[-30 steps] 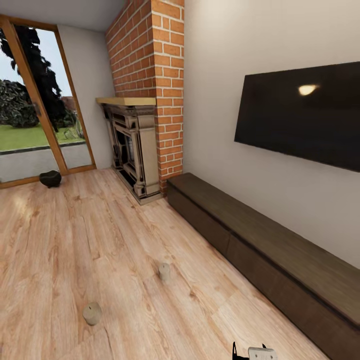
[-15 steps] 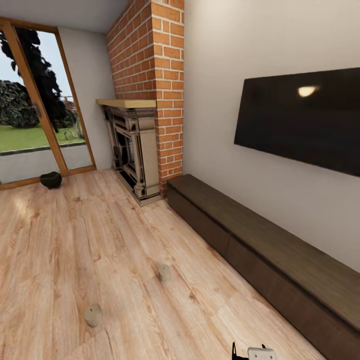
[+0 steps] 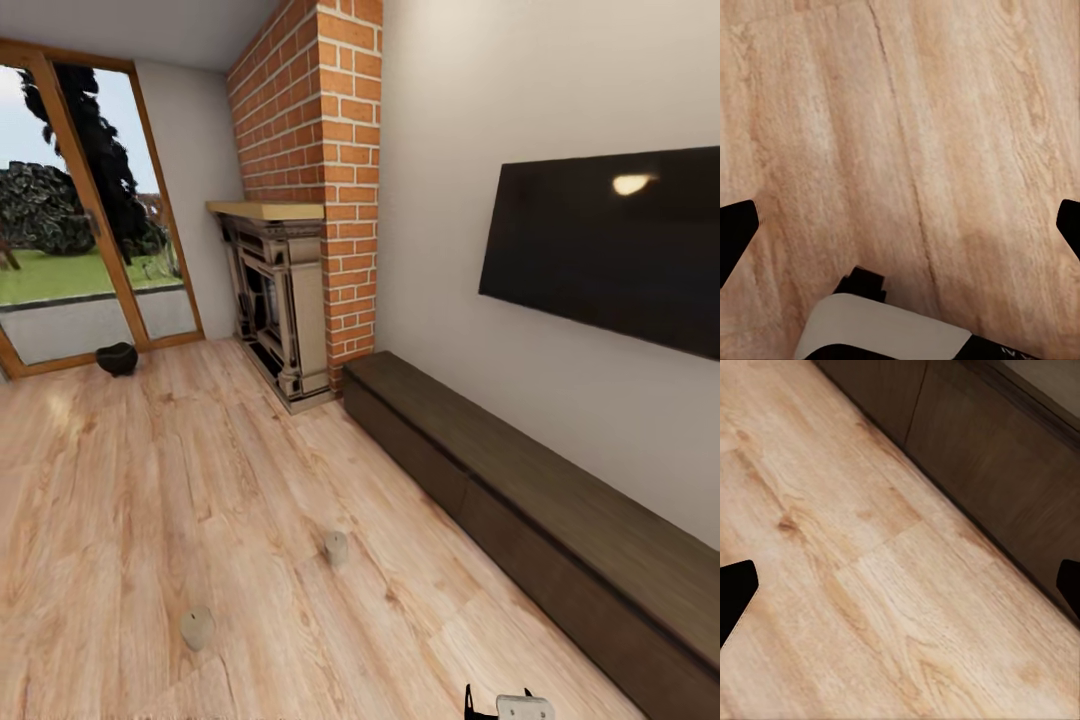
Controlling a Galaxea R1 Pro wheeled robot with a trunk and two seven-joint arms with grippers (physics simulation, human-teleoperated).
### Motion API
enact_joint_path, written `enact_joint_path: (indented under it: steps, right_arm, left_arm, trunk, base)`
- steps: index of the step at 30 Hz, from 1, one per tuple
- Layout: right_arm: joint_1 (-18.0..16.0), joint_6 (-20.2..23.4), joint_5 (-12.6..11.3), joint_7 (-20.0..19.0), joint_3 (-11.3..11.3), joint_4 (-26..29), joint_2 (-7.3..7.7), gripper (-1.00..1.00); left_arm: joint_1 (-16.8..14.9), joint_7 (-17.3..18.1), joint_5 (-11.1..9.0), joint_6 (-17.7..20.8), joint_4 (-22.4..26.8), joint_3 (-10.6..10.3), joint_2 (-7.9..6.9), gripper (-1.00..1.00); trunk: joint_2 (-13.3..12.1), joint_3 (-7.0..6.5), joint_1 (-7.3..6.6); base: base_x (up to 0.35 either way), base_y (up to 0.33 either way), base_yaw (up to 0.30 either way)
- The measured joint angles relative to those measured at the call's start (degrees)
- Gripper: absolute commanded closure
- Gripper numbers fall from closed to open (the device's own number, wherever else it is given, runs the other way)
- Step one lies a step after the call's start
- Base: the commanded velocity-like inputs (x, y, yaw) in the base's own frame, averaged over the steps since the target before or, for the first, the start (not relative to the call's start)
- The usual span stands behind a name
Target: Place each of the two pumpkins and all three candles from the living room inside a cabinet in the living room (use any cabinet), then make sure every cabinet is closed, and position the cauldron so it is next to a table in the living room.
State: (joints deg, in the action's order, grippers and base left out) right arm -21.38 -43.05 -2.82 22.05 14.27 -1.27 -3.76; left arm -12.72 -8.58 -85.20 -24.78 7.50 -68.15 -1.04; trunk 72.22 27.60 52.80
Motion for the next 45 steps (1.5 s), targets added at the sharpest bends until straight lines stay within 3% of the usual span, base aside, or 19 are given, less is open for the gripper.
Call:
enact_joint_path:
  steps: [10,19,25,29,38,45]
  right_arm:
    - [0.0,-0.08,0.14,-0.09,0.06,0.05,0.17,-1.0]
    - [0.0,-0.06,0.06,-0.35,0.09,0.0,0.74,-1.0]
    - [0.0,-0.07,0.16,-1.03,0.04,0.07,3.36,-1.0]
    - [0.0,0.08,0.24,-2.93,0.09,0.06,4.16,-1.0]
    - [0.0,2.62,0.13,-4.11,0.13,0.08,4.05,-1.0]
    - [-0.01,2.21,-0.04,-4.01,0.09,0.08,3.99,-1.0]
  left_arm:
    - [0.0,0.0,-0.01,-2.78,-1.56,-0.15,-0.04,-1.0]
    - [-0.01,0.09,-0.02,-3.41,-1.75,-0.12,-0.11,-1.0]
    - [-0.01,0.09,-0.01,-3.42,-1.75,-0.13,-0.42,-1.0]
    - [-0.01,0.09,-0.02,-3.42,-1.75,-0.17,-0.46,-1.0]
    - [-0.01,0.14,-0.02,-3.41,-1.75,-0.33,-0.39,-1.0]
    - [0.0,0.1,-0.02,-3.41,-1.72,-0.35,-0.41,-1.0]
  trunk:
    - [0.0,0.0,0.0]
    - [0.0,0.0,0.0]
    - [0.0,0.0,-0.01]
    - [0.0,0.0,-0.02]
    - [0.0,0.0,-0.03]
    - [0.0,0.0,0.0]
  base:
    - [0.0,0.006,0.252]
    - [0.0,0.268,0.125]
    - [0.073,0.301,0.003]
    - [0.147,0.285,0.0]
    - [0.188,0.258,0.0]
    - [0.112,0.074,0.08]
